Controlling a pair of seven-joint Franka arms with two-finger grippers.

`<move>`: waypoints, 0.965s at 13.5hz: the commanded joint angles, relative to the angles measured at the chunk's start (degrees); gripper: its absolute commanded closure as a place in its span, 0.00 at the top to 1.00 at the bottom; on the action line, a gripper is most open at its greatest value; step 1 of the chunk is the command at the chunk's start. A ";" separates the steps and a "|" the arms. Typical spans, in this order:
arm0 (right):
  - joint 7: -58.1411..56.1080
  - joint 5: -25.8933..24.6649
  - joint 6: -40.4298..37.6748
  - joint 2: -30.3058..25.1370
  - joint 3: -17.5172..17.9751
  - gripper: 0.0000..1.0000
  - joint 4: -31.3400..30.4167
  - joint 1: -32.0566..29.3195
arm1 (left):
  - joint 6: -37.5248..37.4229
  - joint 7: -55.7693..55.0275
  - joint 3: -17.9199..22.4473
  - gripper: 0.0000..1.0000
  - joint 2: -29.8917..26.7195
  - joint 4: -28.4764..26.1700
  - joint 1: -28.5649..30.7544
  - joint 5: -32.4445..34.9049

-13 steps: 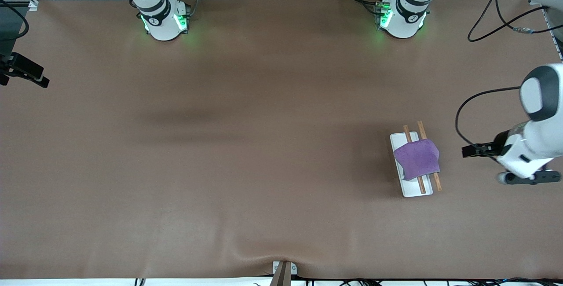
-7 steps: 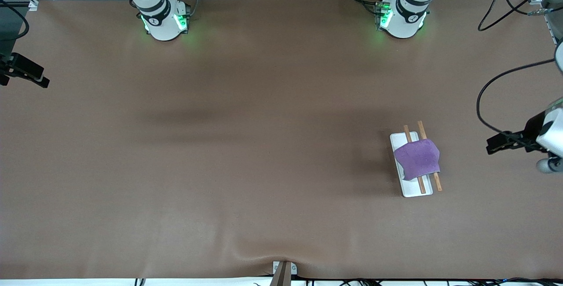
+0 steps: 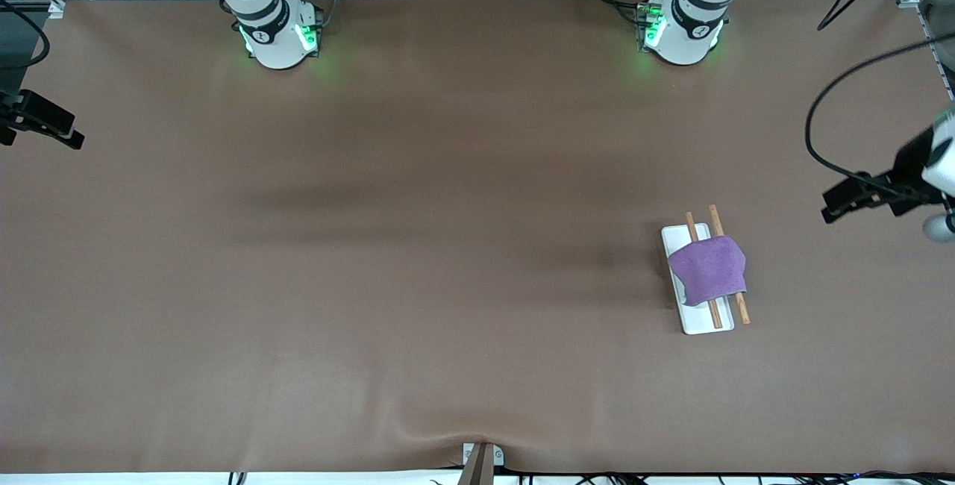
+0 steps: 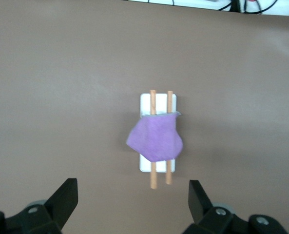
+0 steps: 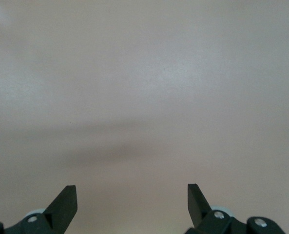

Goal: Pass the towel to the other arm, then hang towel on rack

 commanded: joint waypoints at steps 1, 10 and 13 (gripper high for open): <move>0.60 -0.45 0.11 -0.17 0.59 1.00 0.21 -0.57 | -2.86 -1.86 -0.17 1.00 -3.86 -3.31 -2.15 -0.48; 0.60 -0.45 0.11 -0.17 0.59 1.00 0.29 -0.57 | -4.71 -1.69 2.47 1.00 -9.32 -7.89 -4.45 -0.21; 0.60 -0.45 0.11 0.00 0.59 1.00 0.38 -0.74 | -7.00 -0.55 2.56 1.00 -9.50 -7.71 -4.37 -0.91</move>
